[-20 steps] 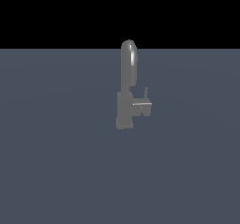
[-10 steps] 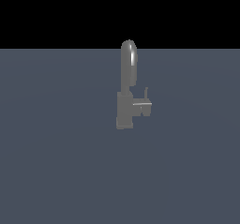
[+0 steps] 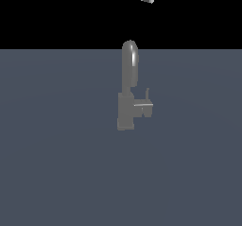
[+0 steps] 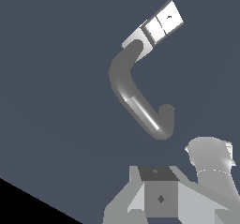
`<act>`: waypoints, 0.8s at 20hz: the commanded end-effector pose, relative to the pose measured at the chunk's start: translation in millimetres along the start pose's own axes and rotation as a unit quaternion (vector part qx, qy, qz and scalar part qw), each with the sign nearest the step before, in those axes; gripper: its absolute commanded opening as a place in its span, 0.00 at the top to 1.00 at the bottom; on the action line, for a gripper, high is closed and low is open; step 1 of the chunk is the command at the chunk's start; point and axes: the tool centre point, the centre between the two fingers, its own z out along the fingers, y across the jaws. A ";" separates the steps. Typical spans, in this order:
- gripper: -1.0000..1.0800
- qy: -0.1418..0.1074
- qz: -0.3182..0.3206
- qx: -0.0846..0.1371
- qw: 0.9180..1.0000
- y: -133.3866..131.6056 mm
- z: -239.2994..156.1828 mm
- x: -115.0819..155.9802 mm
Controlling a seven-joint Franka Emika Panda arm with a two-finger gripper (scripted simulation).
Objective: Turn on the faucet by rotating a designated handle.
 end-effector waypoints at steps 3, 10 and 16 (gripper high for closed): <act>1.00 -0.038 0.034 0.035 0.998 0.9 4.9 30.3; 1.00 -0.101 0.090 0.093 0.987 5.9 18.5 78.6; 1.00 -0.159 0.143 0.147 0.966 13.7 37.4 121.8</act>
